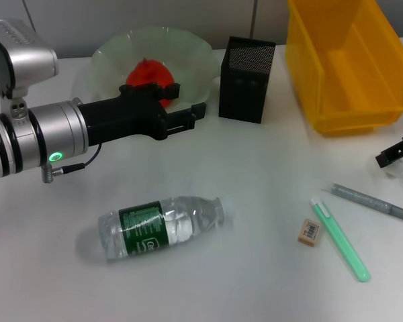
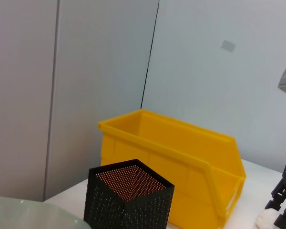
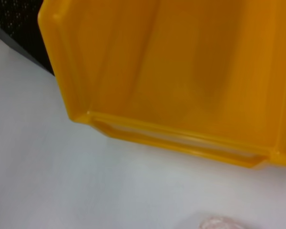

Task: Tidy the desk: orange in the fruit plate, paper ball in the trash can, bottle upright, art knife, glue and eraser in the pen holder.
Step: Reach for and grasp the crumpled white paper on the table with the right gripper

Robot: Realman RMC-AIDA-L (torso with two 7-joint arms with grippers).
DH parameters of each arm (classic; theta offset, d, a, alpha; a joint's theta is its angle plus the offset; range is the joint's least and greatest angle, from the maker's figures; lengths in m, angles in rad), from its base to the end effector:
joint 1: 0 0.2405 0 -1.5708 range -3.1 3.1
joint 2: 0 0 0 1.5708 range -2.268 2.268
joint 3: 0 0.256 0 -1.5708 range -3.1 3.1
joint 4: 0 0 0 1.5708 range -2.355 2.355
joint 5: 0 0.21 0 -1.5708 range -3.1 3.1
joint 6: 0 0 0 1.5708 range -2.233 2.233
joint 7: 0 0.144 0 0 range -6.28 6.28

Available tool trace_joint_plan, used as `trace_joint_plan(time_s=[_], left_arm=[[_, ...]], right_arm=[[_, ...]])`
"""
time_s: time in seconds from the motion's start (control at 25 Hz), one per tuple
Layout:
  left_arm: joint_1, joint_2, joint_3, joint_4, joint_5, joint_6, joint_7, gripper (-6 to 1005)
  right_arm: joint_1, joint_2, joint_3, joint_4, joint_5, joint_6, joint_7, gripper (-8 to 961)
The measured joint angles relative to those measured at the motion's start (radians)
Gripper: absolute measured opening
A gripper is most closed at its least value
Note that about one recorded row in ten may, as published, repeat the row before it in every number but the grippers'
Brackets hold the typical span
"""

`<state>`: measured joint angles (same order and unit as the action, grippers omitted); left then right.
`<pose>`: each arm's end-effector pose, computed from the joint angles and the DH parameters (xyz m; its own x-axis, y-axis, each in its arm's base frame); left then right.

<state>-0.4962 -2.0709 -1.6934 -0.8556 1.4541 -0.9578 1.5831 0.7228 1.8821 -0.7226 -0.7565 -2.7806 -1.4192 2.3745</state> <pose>-0.1851 0.3762 -0.0466 0.8032 0.2770 0.5274 0.4741 -0.8333 -0.2843 0.3193 0.3867 0.0952 0.3928 -0.9177 -0.0587 -0.7985 -0.3087 -0.5168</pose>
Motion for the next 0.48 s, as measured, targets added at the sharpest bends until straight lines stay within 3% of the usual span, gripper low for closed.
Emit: trace_joint_plan(time_s=[0.48], left_arm=[[0.008,0.0,0.0,0.0,-0.009,0.004,0.0,661]], right_arm=[[0.0,0.0,-0.003,0.002,-0.001,0.002,0.005,742]])
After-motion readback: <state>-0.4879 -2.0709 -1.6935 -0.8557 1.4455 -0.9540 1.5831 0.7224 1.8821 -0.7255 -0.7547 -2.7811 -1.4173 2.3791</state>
